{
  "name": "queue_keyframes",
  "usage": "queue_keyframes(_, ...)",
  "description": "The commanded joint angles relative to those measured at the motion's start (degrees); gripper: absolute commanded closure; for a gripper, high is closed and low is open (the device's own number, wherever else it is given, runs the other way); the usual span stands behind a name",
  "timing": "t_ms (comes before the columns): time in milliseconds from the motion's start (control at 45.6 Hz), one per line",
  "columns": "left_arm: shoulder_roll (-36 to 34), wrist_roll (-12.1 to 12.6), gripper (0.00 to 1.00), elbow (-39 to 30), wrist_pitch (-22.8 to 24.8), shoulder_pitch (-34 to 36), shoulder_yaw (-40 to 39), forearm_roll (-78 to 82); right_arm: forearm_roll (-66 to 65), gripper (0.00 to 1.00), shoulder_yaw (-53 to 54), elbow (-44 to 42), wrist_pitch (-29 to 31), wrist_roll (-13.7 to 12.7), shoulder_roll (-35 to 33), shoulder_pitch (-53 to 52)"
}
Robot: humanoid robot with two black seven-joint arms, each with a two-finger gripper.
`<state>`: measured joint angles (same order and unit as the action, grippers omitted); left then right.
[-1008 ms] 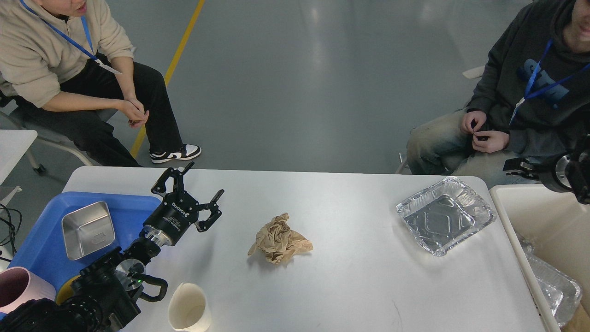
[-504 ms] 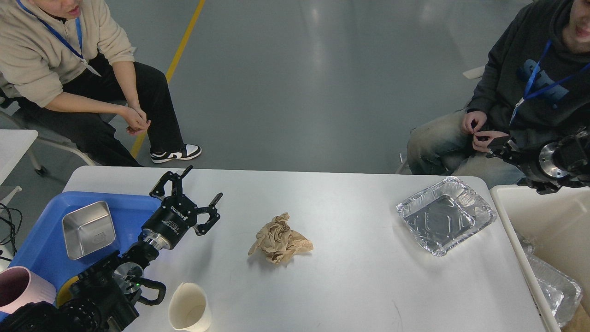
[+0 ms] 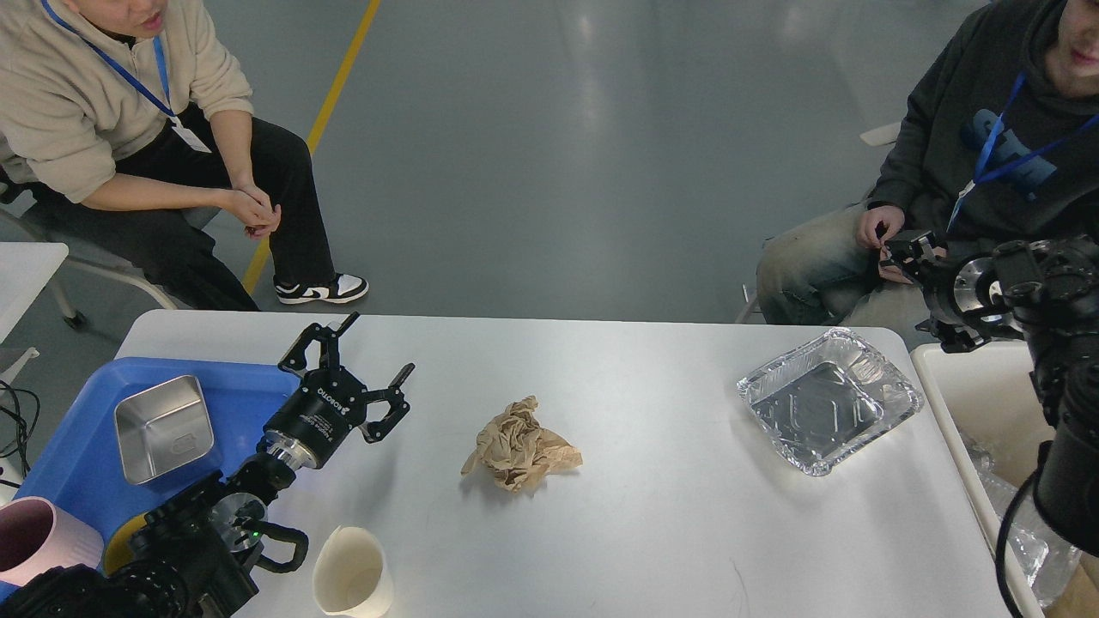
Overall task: Tidy desktop
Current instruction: 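Reach the right gripper to the near edge of the foil tray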
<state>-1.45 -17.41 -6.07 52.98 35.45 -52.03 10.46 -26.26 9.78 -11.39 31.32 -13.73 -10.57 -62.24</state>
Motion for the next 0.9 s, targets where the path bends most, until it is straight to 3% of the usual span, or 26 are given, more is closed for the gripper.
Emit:
queue_keyframes(0, 0.0, 0.0, 0.02, 0.0, 0.0, 0.0, 0.0, 0.0, 1.6, 0.0, 9.9, -8.4, -1.9, -3.2, 6.2, -2.6)
queue_keyframes(351, -0.1, 0.0, 0.02, 0.0, 0.0, -0.1, 0.2, 0.0, 1.6, 0.0, 29.0, -32.9, -2.9, -4.7, 21.0, -12.4)
queue_keyframes(526, -0.2, 0.0, 0.02, 0.0, -0.1, -0.9, 0.0, 0.0, 1.6, 0.0, 39.6, -46.0, -3.3, -4.6, 24.5, -19.1)
queue_keyframes(877, -0.7, 0.0, 0.02, 0.0, -0.1, -1.0, 0.1, 0.0, 3.1, 0.0, 49.2, -49.4, -4.3, -4.5, 24.3, -18.5)
